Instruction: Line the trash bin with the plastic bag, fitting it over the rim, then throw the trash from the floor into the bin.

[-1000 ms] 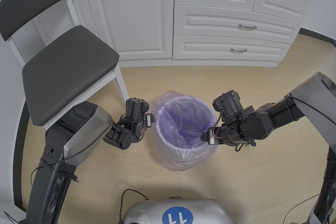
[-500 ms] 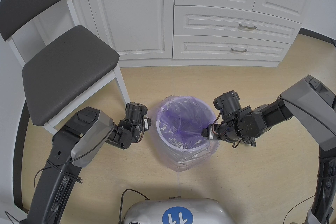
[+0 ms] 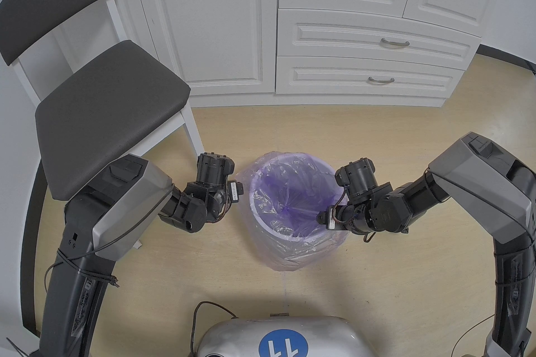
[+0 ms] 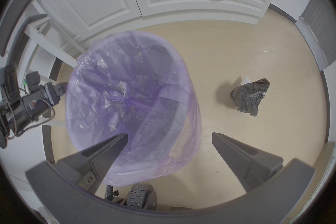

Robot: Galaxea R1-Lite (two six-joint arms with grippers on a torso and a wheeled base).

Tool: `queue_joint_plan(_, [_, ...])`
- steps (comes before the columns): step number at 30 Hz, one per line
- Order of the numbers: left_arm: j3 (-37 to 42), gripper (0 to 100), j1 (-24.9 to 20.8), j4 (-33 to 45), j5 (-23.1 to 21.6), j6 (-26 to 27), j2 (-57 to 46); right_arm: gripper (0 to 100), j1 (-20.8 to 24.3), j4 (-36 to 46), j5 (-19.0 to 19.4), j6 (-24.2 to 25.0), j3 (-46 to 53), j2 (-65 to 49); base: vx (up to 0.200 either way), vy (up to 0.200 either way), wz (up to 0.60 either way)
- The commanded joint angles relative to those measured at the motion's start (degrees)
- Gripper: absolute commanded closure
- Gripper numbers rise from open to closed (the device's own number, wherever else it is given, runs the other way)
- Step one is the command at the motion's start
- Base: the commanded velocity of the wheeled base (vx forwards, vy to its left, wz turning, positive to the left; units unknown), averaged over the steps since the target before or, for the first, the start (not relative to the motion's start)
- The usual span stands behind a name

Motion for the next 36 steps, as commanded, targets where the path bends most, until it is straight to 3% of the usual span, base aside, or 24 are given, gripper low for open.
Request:
queue_joint_plan(1, [0.42, 0, -0.11, 0.15, 0.04, 0.04, -1.17, 0, -0.72, -0.04, -0.04, -1.53, 2.02, -1.71, 0.0, 0.0, 0.0])
queue_joint_plan(9, [0.59, 0, -0.11, 0.59, 0.04, 0.12, -1.08, 0, -2.04, -0.47, 0.49, -7.95, 7.12, -5.75, 0.0, 0.0, 0.0])
queue_joint_plan(15, [0.86, 0, -0.03, 1.12, 0.04, 0.12, -1.35, 0, -2.3, -0.74, 1.54, -6.89, 7.56, -10.5, 0.0, 0.0, 0.0])
queue_joint_plan(19, [0.86, 0, 0.06, 1.12, 0.04, 0.21, -1.26, 0, -5.2, -0.56, 3.12, -7.95, 8.18, -11.38, 0.0, 0.0, 0.0])
queue_joint_plan(21, [0.95, 0, 0.06, 1.12, 0.04, 0.12, -1.26, 0, -6.43, -0.39, 3.65, -8.56, 8.26, -10.76, 0.0, 0.0, 0.0])
queue_joint_plan(24, [0.95, 0, -0.03, 1.12, 0.04, 0.21, -1.17, 0, -10.21, -0.65, 5.76, -14.71, 8.7, -6.9, 0.0, 0.0, 0.0])
queue_joint_plan(36, [0.68, 0, -0.03, 0.94, 0.04, 0.12, -0.56, 0, -11.26, -0.74, 8.93, -14.45, 3.78, 3.65, 0.0, 0.0, 0.0])
